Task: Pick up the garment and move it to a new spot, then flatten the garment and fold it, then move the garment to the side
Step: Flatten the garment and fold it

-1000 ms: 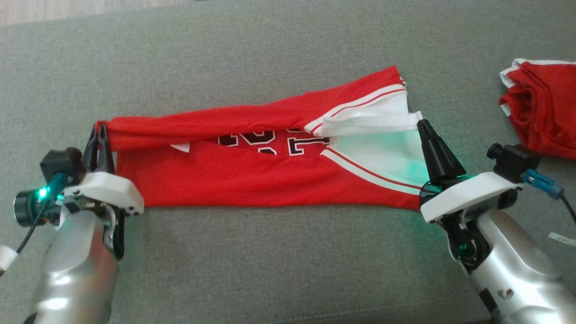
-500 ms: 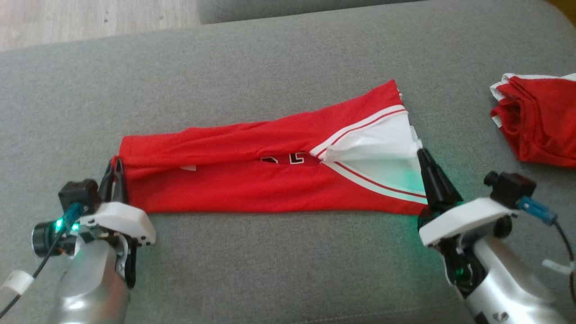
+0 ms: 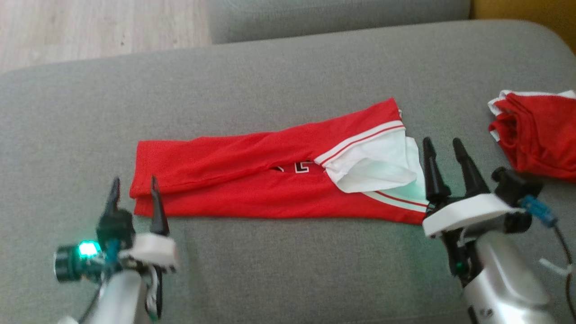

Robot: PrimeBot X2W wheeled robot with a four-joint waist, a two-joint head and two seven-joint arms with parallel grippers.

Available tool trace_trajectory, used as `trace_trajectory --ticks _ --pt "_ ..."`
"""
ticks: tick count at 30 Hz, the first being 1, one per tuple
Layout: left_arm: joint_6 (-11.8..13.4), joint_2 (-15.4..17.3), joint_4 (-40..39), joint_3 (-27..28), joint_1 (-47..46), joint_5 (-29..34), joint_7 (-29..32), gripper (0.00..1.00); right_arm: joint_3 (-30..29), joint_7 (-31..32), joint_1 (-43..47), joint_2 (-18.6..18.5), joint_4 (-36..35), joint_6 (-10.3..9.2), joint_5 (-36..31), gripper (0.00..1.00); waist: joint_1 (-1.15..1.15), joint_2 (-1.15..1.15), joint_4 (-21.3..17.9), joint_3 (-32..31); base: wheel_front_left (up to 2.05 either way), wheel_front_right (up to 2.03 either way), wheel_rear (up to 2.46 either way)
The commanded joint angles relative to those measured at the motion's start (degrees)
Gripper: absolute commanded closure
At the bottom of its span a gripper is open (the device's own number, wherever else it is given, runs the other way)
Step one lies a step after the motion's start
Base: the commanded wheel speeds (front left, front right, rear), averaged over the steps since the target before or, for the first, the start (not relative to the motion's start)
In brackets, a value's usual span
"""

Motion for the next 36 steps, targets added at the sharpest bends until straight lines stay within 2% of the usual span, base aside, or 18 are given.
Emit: trace_trajectory --ticks 1,5,11,19,23,29,33,36 --pt "0.9 0.6 -2.9 1.7 0.7 0.9 -0.3 0.0 -0.5 -0.6 1.1 1.6 -1.9 0.21 -3.3 0.0 0.0 -0.01 0.4 -1.3 0.0 0.0 0.0" --pt "1.5 -0.6 -5.3 1.6 5.4 2.2 -0.3 0.0 -3.3 -0.6 3.6 3.6 -1.3 0.21 -8.0 0.0 0.0 -0.01 0.6 -3.1 0.0 0.0 0.0" --pt "1.4 -1.9 -6.5 1.7 10.4 2.9 -0.3 0.0 -4.9 -0.6 5.5 4.5 0.4 0.21 -12.1 0.0 0.0 -0.01 0.8 -4.1 0.0 0.0 0.0" --pt "0.5 -2.8 -6.6 1.7 11.2 2.9 -0.3 0.0 -3.0 -0.6 4.0 4.6 2.0 0.21 -10.7 0.0 0.0 -0.01 1.3 -3.0 0.0 0.0 0.0" --pt "-0.3 -3.2 -6.2 1.2 9.7 3.0 -0.3 0.0 -3.4 -0.6 -2.3 4.6 6.8 0.21 -12.8 0.0 0.0 -0.01 2.1 -0.9 0.0 0.0 0.0" --pt "-1.5 -3.6 -4.9 -0.3 7.8 2.5 -0.3 0.0 -7.5 -0.6 -11.2 4.6 17.2 0.21 -15.6 0.0 0.0 -0.01 4.1 1.5 0.0 0.0 0.0" --pt "-2.1 -3.8 -4.2 -0.7 6.4 0.8 -0.3 0.0 -10.5 -0.6 -14.2 4.6 25.8 0.21 -16.0 0.0 0.0 -0.01 5.7 2.9 0.0 0.0 0.0" --pt "-1.9 -3.9 -4.3 -1.4 5.7 0.0 -0.3 0.0 -10.6 -0.6 -15.1 4.6 30.7 0.21 -15.2 0.0 0.0 -0.01 6.4 4.0 0.0 0.0 0.0"
